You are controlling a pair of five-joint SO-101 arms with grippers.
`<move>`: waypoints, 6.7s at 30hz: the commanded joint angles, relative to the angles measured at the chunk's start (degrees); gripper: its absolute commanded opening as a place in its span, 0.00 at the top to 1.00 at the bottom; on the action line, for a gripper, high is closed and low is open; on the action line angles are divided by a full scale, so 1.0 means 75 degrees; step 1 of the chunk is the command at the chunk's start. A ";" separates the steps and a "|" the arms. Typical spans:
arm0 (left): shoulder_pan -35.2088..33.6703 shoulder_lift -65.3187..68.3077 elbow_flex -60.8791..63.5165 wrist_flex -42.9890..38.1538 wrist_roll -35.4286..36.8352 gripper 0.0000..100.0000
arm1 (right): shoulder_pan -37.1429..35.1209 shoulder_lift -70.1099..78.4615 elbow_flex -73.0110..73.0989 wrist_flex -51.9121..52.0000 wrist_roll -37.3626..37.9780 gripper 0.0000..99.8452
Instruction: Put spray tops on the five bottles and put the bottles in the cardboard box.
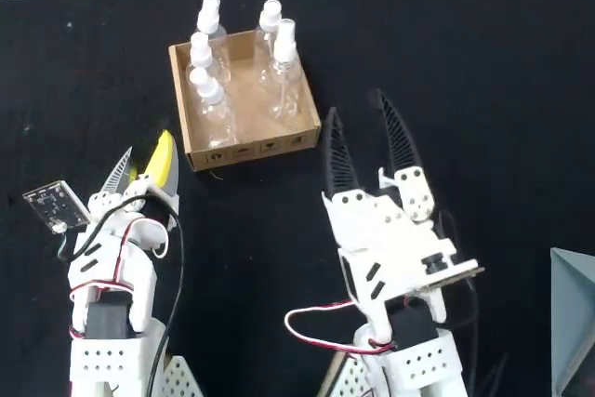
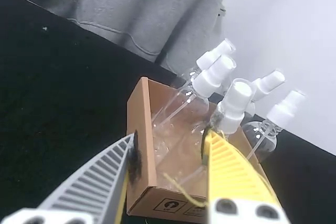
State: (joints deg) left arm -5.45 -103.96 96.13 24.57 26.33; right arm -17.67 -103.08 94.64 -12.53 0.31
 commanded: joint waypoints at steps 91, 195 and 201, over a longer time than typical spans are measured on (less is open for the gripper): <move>0.0826 -0.0023 0.0170 0.5544 -0.1055 0.97 | 0.2086 -0.0744 0.0240 1.1663 0.0586 0.98; 0.0838 -0.0047 0.0170 0.6459 -0.3305 0.97 | 0.2086 -0.0744 0.0240 1.1663 0.0586 0.98; 0.0838 -0.0047 0.0170 0.6459 -0.3305 0.97 | 0.2086 -0.0744 0.0240 1.1663 0.0586 0.98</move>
State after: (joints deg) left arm 0.70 -103.96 96.13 72.66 1.98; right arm -3.34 -103.08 96.66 74.51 4.26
